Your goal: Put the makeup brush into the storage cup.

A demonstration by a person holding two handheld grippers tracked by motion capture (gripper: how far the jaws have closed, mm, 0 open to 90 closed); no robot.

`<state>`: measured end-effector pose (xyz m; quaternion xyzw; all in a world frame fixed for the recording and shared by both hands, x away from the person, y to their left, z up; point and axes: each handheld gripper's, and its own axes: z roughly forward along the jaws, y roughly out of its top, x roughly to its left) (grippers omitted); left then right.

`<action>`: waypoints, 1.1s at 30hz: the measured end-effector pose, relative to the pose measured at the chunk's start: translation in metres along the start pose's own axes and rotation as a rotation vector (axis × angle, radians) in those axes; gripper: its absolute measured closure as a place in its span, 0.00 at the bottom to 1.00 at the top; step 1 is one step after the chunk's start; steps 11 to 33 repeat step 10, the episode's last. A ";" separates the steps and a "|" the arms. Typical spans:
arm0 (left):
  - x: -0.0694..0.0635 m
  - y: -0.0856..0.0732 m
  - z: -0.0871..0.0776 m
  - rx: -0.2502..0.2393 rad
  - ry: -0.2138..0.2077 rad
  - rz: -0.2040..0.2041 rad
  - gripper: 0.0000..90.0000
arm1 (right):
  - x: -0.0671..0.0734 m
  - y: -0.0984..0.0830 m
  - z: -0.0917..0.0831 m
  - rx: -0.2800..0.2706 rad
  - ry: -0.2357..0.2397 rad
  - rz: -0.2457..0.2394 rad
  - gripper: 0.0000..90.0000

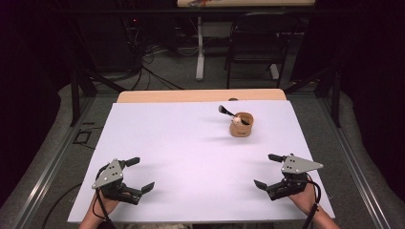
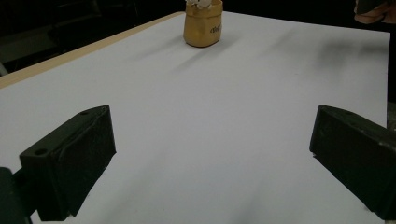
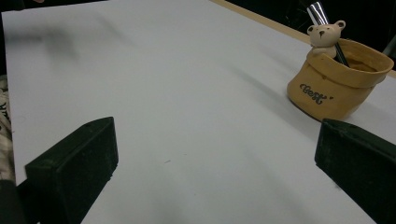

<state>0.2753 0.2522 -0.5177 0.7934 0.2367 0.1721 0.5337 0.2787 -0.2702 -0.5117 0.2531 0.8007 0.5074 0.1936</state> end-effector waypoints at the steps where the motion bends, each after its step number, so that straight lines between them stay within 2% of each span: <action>1: 0.000 0.000 0.000 -0.001 -0.001 -0.001 0.00 | 0.000 0.000 0.000 -0.001 -0.002 0.000 0.00; 10: 0.000 -0.001 -0.001 0.005 -0.001 -0.002 0.00 | 0.003 0.002 0.003 0.008 -0.003 -0.023 0.00; 33: 0.000 -0.001 -0.001 0.005 -0.001 -0.002 0.00 | 0.003 0.002 0.003 0.008 -0.003 -0.023 0.00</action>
